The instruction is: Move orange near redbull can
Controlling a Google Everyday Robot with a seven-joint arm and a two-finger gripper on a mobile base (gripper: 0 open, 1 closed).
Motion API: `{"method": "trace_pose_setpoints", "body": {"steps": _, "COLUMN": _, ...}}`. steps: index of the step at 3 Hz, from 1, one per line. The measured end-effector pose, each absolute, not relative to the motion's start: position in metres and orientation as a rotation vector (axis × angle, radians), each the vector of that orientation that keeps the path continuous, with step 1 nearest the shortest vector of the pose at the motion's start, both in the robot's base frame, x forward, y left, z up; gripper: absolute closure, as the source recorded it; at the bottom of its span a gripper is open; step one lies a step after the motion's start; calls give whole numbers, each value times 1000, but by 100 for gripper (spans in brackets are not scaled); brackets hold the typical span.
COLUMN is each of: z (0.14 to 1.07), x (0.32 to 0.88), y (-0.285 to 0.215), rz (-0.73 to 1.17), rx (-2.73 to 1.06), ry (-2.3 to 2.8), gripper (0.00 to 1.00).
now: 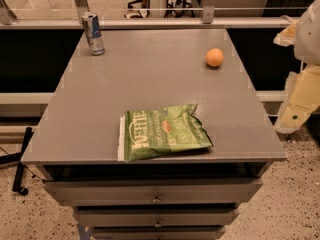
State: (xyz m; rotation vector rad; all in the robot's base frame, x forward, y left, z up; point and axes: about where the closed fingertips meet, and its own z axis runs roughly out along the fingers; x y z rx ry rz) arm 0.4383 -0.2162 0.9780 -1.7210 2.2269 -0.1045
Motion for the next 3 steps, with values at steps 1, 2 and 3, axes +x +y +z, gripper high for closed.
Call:
{"method": "trace_pose_setpoints", "body": {"steps": 1, "z": 978, "x": 438, "y": -216, "rz": -105, "rx": -1721, "ry": 2227, "gripper": 0}}
{"method": "trace_pose_setpoints", "body": {"steps": 2, "z": 975, "x": 455, "y": -218, "rz": -95, "rx": -1659, "ry": 2193, "gripper": 0}}
{"method": "trace_pose_setpoints", "body": {"steps": 3, "z": 969, "x": 502, "y": -225, "rz": -47, "rx": -1542, "ry": 2143, "gripper": 0}}
